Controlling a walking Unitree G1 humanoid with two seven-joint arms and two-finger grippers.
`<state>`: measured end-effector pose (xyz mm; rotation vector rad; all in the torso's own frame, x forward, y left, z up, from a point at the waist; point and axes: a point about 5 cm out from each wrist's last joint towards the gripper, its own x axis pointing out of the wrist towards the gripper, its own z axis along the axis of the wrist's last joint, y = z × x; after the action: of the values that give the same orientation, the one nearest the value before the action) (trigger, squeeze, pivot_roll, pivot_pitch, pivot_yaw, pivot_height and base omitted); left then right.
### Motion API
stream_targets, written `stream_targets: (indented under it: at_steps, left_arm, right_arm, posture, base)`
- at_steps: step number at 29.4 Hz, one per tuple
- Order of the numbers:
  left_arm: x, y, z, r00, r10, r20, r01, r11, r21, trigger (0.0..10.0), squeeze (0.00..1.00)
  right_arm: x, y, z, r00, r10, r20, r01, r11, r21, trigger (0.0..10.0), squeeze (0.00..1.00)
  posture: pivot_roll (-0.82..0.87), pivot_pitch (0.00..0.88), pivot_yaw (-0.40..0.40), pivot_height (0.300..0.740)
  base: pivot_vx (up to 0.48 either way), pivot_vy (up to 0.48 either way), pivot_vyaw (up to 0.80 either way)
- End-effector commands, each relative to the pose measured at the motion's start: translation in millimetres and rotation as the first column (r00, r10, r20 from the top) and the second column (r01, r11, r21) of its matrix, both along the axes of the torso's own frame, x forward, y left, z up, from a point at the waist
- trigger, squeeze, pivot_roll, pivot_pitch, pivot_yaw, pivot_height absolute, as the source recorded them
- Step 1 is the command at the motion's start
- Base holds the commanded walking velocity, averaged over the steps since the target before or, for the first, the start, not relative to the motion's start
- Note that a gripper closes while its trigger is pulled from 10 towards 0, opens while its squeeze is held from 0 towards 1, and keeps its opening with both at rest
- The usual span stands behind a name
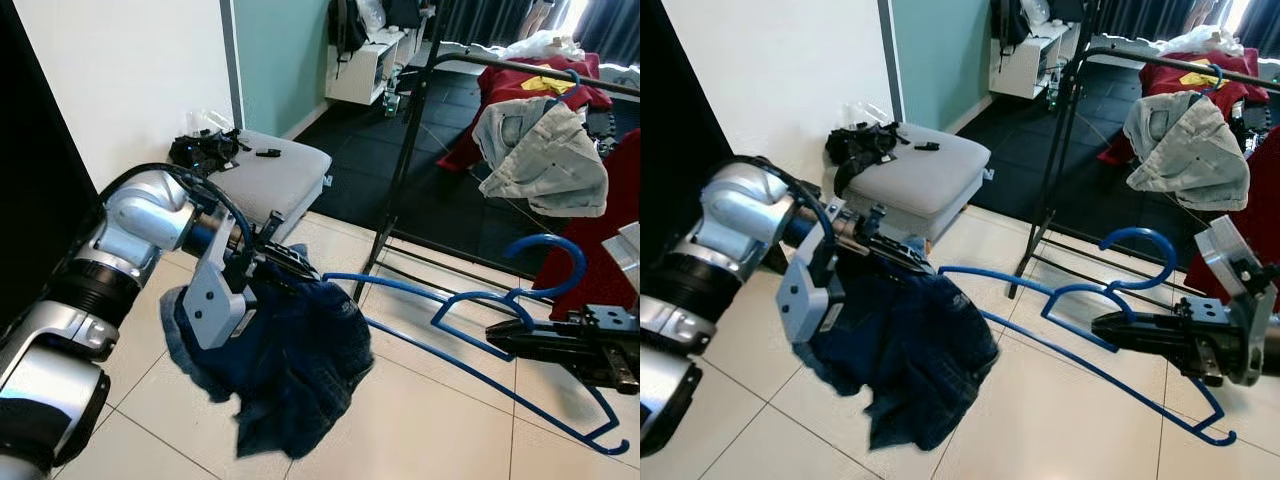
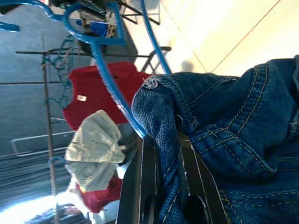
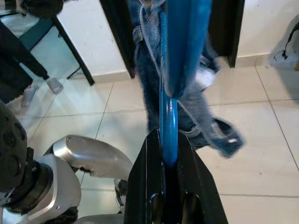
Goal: Hang hanger
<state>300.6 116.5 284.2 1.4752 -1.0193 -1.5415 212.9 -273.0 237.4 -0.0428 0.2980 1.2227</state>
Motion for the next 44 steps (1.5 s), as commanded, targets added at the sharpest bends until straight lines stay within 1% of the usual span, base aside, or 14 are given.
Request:
stream_targets:
  at_steps: [1,6,9,11,12,15,21,23,25,28,36,39,41,44]
  left_arm:
    - [-1.6,-2.7,16.4,0.996,-0.039,0.086,0.045,0.997,-0.062,10.0,0.00]
    - [-5.0,-9.1,21.3,0.990,-0.081,0.119,0.093,0.991,-0.097,10.0,0.00]
    - [-11.1,-18.8,23.5,0.983,-0.135,0.126,0.152,0.979,-0.139,10.0,0.00]
    - [-18.2,-29.4,22.4,0.974,-0.191,0.119,0.212,0.958,-0.194,10.0,0.00]
    - [-18.2,-29.4,22.4,0.974,-0.191,0.119,0.212,0.958,-0.194,10.0,0.00]
    - [-25.0,-40.6,14.8,0.964,-0.248,0.093,0.263,0.935,-0.239,10.0,0.00]
    - [-26.3,-49.8,1.9,0.959,-0.276,0.059,0.282,0.924,-0.257,10.0,0.00]
    - [-29.7,-57.5,-5.7,0.951,-0.306,0.041,0.305,0.914,-0.268,10.0,0.00]
    - [-29.7,-57.5,-5.7,0.951,-0.306,0.041,0.305,0.914,-0.268,10.0,0.00]
    - [-33.5,-63.5,-9.1,0.944,-0.329,0.032,0.325,0.906,-0.272,10.0,0.00]
    - [-27.9,-59.4,-0.7,0.955,-0.292,0.057,0.296,0.918,-0.265,10.0,0.00]
    - [-19.7,-50.9,6.6,0.969,-0.235,0.077,0.246,0.935,-0.256,10.0,0.00]
    - [-19.7,-50.9,6.6,0.969,-0.235,0.077,0.246,0.935,-0.256,10.0,0.00]
    - [-16.0,-49.5,6.0,0.978,-0.199,0.058,0.208,0.941,-0.267,10.0,0.00]
  right_arm:
    - [-4.0,7.0,-4.0,0.999,0.036,-0.017,-0.036,0.999,-0.001,10.0,0.00]
    - [-1.9,13.1,-9.2,1.000,0.010,0.000,-0.010,1.000,0.017,10.0,0.00]
    - [5.7,21.7,-12.3,0.998,-0.039,0.042,0.037,0.998,0.050,10.0,0.00]
    - [14.1,36.5,-16.7,0.993,-0.084,0.088,0.075,0.992,0.096,10.0,0.00]
    - [14.1,36.5,-16.7,0.993,-0.084,0.088,0.075,0.992,0.096,10.0,0.00]
    - [21.9,56.6,-19.7,0.987,-0.117,0.111,0.096,0.979,0.180,10.0,0.00]
    - [27.2,71.2,-19.7,0.985,-0.126,0.119,0.095,0.966,0.242,10.0,0.00]
    - [32.8,80.2,-20.3,0.983,-0.145,0.113,0.108,0.952,0.286,10.0,0.00]
    - [32.8,80.2,-20.3,0.983,-0.145,0.113,0.108,0.952,0.286,10.0,0.00]
    - [33.9,88.3,-22.2,0.985,-0.138,0.101,0.101,0.946,0.309,10.0,0.00]
    - [20.3,90.5,-34.1,0.997,-0.066,0.049,0.051,0.962,0.269,10.0,0.00]
    - [18.0,86.4,-31.5,0.995,-0.088,0.043,0.071,0.952,0.299,10.0,0.00]
    - [18.0,86.4,-31.5,0.995,-0.088,0.043,0.071,0.952,0.299,10.0,0.00]
    - [19.0,94.7,-29.9,0.995,-0.088,0.055,0.065,0.942,0.330,10.0,0.00]
  posture:
    - [-0.01,0.025,0.022,0.740]
    - [-0.01,0.023,0.031,0.740]
    - [-0.01,0.019,0.031,0.740]
    - [-0.01,0.012,0.031,0.740]
    - [-0.01,0.012,0.031,0.740]
    - [-0.01,0.001,0.035,0.740]
    - [-0.01,0.002,0.035,0.740]
    - [-0.02,0.002,0.032,0.740]
    - [-0.02,0.002,0.032,0.740]
    - [-0.02,0.002,0.029,0.740]
    - [-0.02,0.005,0.031,0.740]
    - [-0.02,0.007,0.034,0.740]
    - [-0.02,0.007,0.034,0.740]
    - [-0.02,0.003,0.036,0.740]
  base:
    - [0.000,0.000,0.00]
    - [0.000,0.000,0.00]
    - [0.000,0.000,0.00]
    - [0.000,0.000,0.00]
    - [0.000,0.000,0.00]
    - [0.000,0.000,0.00]
    - [0.000,0.000,0.00]
    - [0.000,0.000,0.00]
    - [0.000,0.000,0.00]
    - [0.000,0.000,0.00]
    - [0.000,0.000,0.00]
    - [0.000,0.000,0.00]
    - [0.000,0.000,0.00]
    - [0.000,0.000,0.00]
